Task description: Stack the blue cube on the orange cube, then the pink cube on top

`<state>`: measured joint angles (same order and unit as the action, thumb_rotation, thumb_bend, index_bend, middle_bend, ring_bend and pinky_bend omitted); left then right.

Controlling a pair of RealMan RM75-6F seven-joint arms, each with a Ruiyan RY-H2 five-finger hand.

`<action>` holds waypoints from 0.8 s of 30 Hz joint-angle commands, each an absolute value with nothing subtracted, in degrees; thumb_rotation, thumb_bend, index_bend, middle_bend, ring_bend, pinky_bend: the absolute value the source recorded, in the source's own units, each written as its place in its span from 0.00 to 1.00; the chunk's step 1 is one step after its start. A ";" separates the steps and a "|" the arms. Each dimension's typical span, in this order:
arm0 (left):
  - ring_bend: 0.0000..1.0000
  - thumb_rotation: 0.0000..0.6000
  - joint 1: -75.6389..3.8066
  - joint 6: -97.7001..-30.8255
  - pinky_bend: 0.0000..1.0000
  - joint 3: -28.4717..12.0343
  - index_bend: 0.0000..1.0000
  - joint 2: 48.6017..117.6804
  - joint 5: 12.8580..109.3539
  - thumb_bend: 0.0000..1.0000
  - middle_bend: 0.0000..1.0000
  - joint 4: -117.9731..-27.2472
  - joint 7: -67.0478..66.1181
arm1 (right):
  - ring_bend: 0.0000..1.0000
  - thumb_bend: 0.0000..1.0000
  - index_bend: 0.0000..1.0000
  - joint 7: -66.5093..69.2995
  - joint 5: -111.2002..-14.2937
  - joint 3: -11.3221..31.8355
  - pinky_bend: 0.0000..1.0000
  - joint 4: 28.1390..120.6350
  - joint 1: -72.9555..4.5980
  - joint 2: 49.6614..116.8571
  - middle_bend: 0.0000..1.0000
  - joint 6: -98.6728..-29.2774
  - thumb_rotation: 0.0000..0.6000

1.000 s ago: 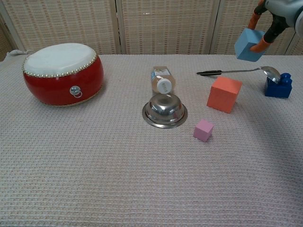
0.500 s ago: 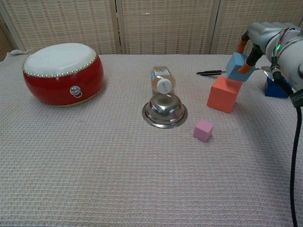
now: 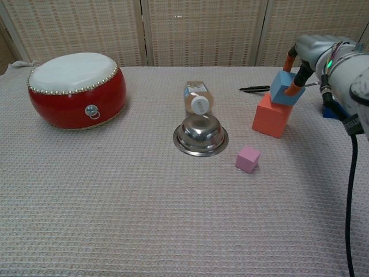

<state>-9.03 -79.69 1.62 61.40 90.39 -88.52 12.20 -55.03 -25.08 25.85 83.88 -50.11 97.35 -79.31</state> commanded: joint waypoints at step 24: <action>0.00 1.00 -9.04 -79.78 0.18 1.66 0.00 61.40 90.31 0.46 0.03 -88.21 12.62 | 0.00 0.20 0.51 -54.27 -28.01 24.20 0.00 85.98 -50.86 95.17 0.03 -78.63 1.00</action>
<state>-9.04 -79.78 1.66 61.40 90.31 -88.21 12.63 -54.23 -27.90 24.30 86.03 -50.81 95.23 -78.60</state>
